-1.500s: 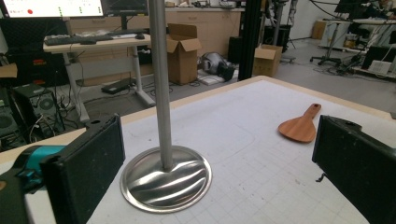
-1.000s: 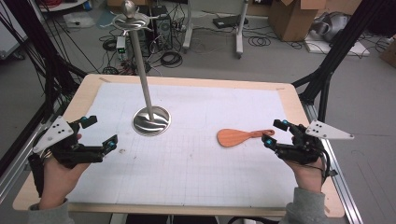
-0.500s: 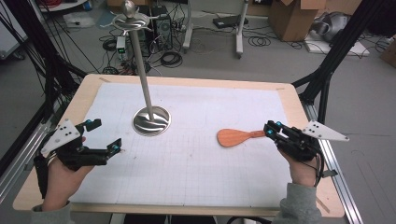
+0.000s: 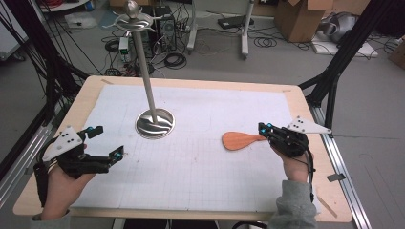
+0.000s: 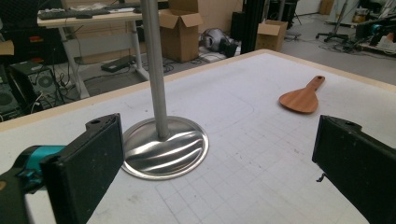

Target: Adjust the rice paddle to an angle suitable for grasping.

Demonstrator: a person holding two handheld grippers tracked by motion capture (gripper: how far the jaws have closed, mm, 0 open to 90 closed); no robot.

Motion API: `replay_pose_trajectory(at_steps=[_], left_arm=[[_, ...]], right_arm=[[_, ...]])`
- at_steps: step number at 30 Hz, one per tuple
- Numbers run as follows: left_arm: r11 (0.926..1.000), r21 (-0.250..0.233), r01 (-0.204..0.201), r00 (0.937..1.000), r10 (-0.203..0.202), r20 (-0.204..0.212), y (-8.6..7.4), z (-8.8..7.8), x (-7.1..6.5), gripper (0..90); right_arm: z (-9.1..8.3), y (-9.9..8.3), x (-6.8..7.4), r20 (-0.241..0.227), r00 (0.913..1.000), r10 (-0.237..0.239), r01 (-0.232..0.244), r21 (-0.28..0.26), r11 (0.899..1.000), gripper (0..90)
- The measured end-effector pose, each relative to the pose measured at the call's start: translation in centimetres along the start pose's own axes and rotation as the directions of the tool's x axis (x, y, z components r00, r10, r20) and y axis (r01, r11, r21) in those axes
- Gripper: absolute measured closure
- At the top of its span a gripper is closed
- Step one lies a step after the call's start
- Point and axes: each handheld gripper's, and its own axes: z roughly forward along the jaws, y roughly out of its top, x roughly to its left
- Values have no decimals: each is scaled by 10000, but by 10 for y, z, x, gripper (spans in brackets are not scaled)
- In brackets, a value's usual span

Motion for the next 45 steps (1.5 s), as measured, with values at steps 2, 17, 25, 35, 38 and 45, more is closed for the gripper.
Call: replay_pose_trajectory(at_steps=[2,17,25,35,38,45], left_arm=[[10000,-17,28,10000,-28,-54,-1,-1,0,29],[9998,99,147,9998,-146,-94,-9,-8,0,29],[9998,48,174,9995,-173,-263,-11,-16,1,29],[9996,213,198,9991,-190,-370,-16,-21,-1,29],[9994,266,210,9989,-199,-417,-17,-22,0,29],[9994,243,237,9984,-224,-523,-19,-27,-2,29]], right_arm=[[4,0,0,22,9999,-130,130,70,9999,893],[52,-4,-8,215,9992,-325,299,1102,9935,893],[69,-10,-11,288,9994,-166,124,1419,9898,893],[90,-20,-16,407,9992,-54,-21,1807,9835,893],[95,-21,-15,433,9991,5,-89,1926,9812,893],[115,-24,-12,459,9986,-244,118,2566,9665,893]])
